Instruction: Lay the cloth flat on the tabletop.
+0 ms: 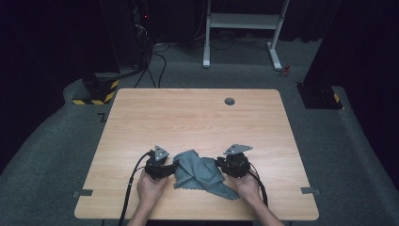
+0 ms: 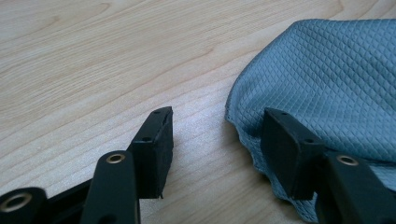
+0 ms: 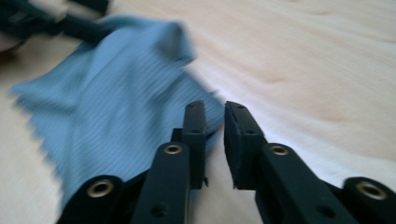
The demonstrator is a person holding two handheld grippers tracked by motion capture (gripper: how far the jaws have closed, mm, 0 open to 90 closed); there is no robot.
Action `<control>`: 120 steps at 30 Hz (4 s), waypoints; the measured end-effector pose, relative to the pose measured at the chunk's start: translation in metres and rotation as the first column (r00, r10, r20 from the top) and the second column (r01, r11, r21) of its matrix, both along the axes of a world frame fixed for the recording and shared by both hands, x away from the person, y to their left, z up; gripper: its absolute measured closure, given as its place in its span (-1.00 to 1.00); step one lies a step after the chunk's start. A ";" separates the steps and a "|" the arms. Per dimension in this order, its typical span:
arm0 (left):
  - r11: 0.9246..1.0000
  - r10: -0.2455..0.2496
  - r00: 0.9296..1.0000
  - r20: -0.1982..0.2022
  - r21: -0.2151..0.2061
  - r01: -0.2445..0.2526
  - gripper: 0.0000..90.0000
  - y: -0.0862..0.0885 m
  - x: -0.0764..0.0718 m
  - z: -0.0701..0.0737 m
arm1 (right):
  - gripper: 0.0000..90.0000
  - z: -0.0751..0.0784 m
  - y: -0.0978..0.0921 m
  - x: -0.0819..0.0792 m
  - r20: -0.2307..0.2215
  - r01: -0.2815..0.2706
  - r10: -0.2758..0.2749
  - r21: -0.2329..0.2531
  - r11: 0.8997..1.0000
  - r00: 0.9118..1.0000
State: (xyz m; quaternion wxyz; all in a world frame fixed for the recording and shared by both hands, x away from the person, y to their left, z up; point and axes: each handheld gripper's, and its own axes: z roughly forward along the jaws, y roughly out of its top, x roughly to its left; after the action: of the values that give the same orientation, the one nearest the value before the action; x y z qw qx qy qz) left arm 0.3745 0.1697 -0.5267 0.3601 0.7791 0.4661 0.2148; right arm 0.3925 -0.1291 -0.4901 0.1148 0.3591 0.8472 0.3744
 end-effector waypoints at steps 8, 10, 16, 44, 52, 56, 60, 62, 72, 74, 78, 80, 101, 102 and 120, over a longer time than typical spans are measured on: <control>1.000 0.002 1.000 -0.001 -0.002 -0.002 -0.01 0.000 0.000 0.000 | 0.57 -0.017 0.023 0.025 -0.082 0.021 -0.027 -0.069 0.997 0.996; 1.000 0.002 1.000 -0.001 -0.002 -0.002 -0.01 0.000 0.000 0.000 | 0.66 -0.020 0.027 0.026 -0.072 0.005 -0.011 -0.080 0.997 0.997; 1.000 0.000 1.000 0.000 0.001 0.000 -0.01 0.000 0.000 0.000 | 0.96 -0.016 0.037 0.022 -0.022 -0.034 0.031 -0.162 0.986 0.999; 1.000 -0.001 1.000 -0.001 0.000 0.001 -0.02 0.000 0.000 0.000 | 0.66 0.013 0.045 -0.040 0.102 -0.207 0.212 -0.052 0.977 0.972; 1.000 -0.001 1.000 -0.001 0.000 0.001 -0.02 0.000 0.000 0.000 | 0.59 0.005 0.035 -0.026 0.029 -0.177 0.178 -0.043 0.983 0.984; 1.000 -0.001 1.000 -0.001 0.000 0.001 -0.02 0.000 0.000 0.000 | 0.55 0.002 0.047 -0.024 -0.005 -0.208 0.208 -0.038 0.977 0.978; 1.000 -0.001 1.000 -0.001 0.000 0.001 -0.02 0.000 0.000 0.000 | 0.67 -0.005 0.054 -0.026 -0.034 -0.242 0.240 -0.105 0.965 0.970; 1.000 -0.001 1.000 -0.001 0.000 0.001 -0.02 0.000 0.000 0.000 | 0.82 -0.006 0.051 -0.031 -0.015 -0.248 0.248 -0.137 0.959 0.969; 1.000 -0.001 1.000 -0.001 0.000 0.001 -0.02 0.000 0.000 0.000 | 0.95 0.000 0.021 -0.037 0.047 -0.165 0.171 -0.122 0.979 0.984; 1.000 0.000 1.000 -0.001 0.000 0.000 -0.02 0.000 0.000 0.000 | 0.95 0.001 0.016 -0.038 0.066 -0.144 0.154 -0.139 0.980 0.986; 1.000 0.000 1.000 -0.001 -0.001 0.000 -0.02 0.000 0.000 0.000 | 0.96 -0.005 0.004 -0.036 0.126 -0.067 0.098 -0.233 0.970 0.987; 1.000 0.000 1.000 0.000 -0.001 0.000 -0.02 0.000 0.000 0.000 | 0.96 -0.010 -0.002 -0.029 0.110 -0.027 0.055 -0.235 0.972 0.992; 1.000 0.000 1.000 0.000 0.000 0.000 -0.02 0.000 0.000 0.000 | 0.79 -0.004 -0.034 0.011 0.044 0.128 -0.123 -0.112 0.985 0.991; 1.000 0.000 1.000 0.000 0.000 0.000 -0.02 0.000 0.000 0.000 | 0.75 -0.003 -0.033 0.011 0.041 0.120 -0.116 -0.100 0.988 0.992; 1.000 0.000 1.000 0.000 0.000 0.000 -0.02 0.000 0.000 0.000 | 1.00 0.003 -0.039 0.030 0.022 0.140 -0.138 -0.076 0.987 0.990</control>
State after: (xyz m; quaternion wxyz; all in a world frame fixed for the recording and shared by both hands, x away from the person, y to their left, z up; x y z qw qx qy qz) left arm 0.3745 0.1696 -0.5266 0.3601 0.7790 0.4663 0.2146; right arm 0.4223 -0.1676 -0.4872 0.1616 0.4093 0.8329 0.3356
